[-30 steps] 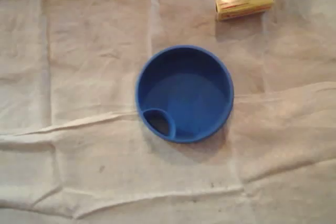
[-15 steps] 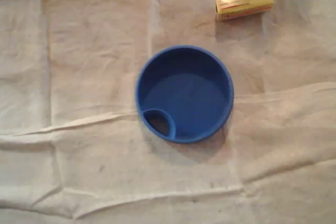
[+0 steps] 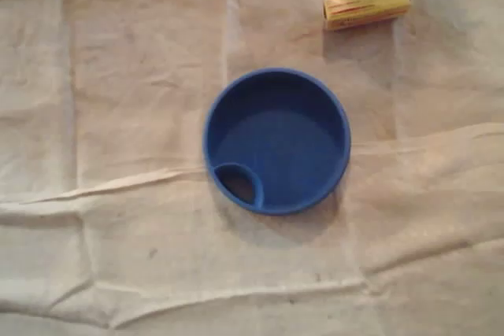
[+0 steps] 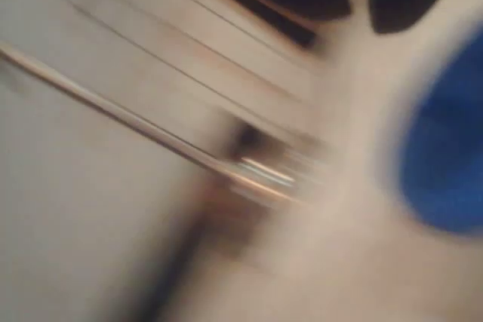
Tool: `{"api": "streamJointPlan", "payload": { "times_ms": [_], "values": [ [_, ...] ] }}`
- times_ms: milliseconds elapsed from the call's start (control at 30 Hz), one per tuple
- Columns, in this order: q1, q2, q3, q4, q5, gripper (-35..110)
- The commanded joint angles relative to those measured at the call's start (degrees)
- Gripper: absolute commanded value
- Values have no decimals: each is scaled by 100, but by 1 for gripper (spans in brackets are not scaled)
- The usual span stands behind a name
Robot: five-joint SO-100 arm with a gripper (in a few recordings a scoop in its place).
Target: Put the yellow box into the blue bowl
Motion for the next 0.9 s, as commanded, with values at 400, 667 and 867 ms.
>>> {"api": "streamJointPlan", "payload": {
  "times_ms": [400,667,867],
  "values": [
    [519,-3674,-1573,-35,132,0],
    [914,-5572,-2522,-35,598,0],
    [870,-6179,-2663,-70,773,0]
  ]
}}
